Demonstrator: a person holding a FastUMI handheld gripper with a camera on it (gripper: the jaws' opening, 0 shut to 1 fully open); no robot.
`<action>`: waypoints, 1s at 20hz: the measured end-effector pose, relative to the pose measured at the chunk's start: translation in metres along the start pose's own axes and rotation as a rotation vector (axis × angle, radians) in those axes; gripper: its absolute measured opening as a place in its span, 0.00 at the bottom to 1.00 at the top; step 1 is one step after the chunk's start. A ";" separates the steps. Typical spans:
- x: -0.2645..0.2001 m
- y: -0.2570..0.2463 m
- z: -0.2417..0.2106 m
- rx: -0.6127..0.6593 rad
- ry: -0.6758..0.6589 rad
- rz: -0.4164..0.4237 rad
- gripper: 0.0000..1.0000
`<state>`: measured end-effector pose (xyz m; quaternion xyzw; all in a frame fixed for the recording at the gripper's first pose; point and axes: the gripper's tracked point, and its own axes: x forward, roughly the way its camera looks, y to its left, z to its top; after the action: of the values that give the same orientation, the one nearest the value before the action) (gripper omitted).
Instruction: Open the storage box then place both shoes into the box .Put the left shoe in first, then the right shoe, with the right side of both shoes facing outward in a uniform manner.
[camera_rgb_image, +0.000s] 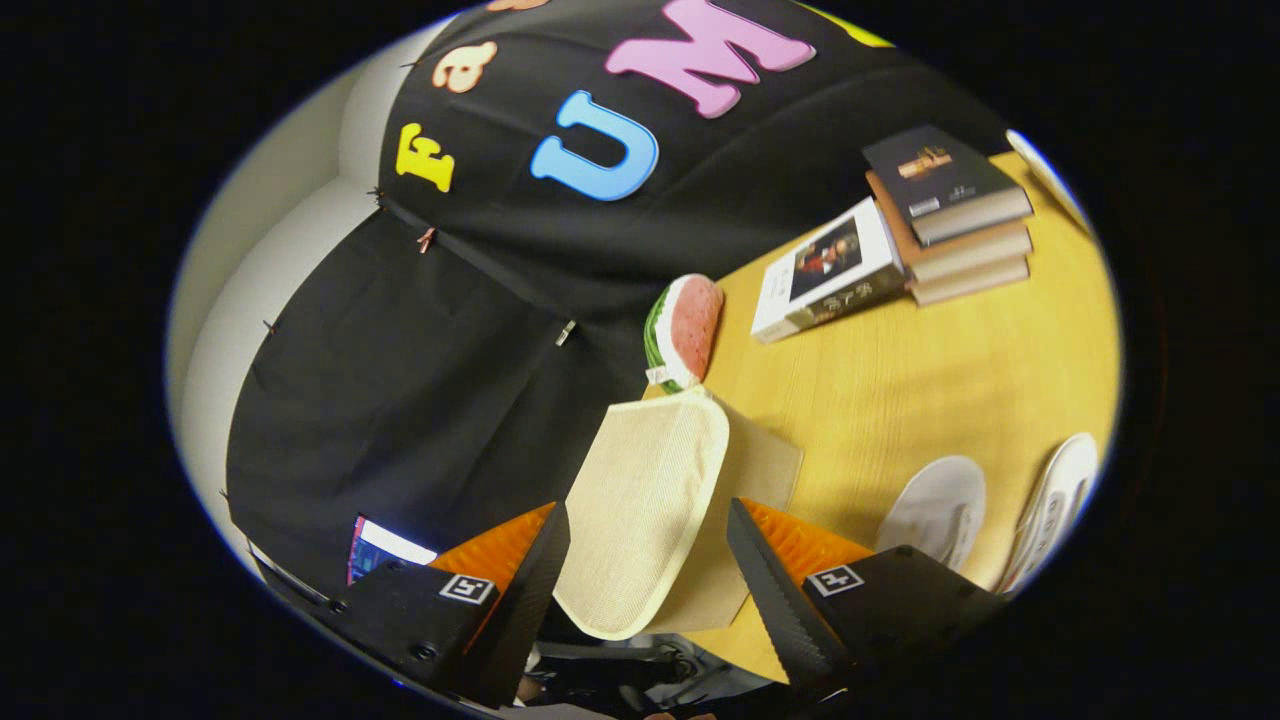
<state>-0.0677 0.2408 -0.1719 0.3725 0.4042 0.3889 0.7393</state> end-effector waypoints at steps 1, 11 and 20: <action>0.010 -0.004 -0.013 0.033 0.035 0.004 0.97; 0.052 -0.011 -0.068 0.204 0.182 0.034 0.95; 0.040 0.012 -0.057 0.113 0.169 0.004 0.11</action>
<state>-0.1066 0.2943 -0.1960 0.3801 0.4855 0.3969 0.6799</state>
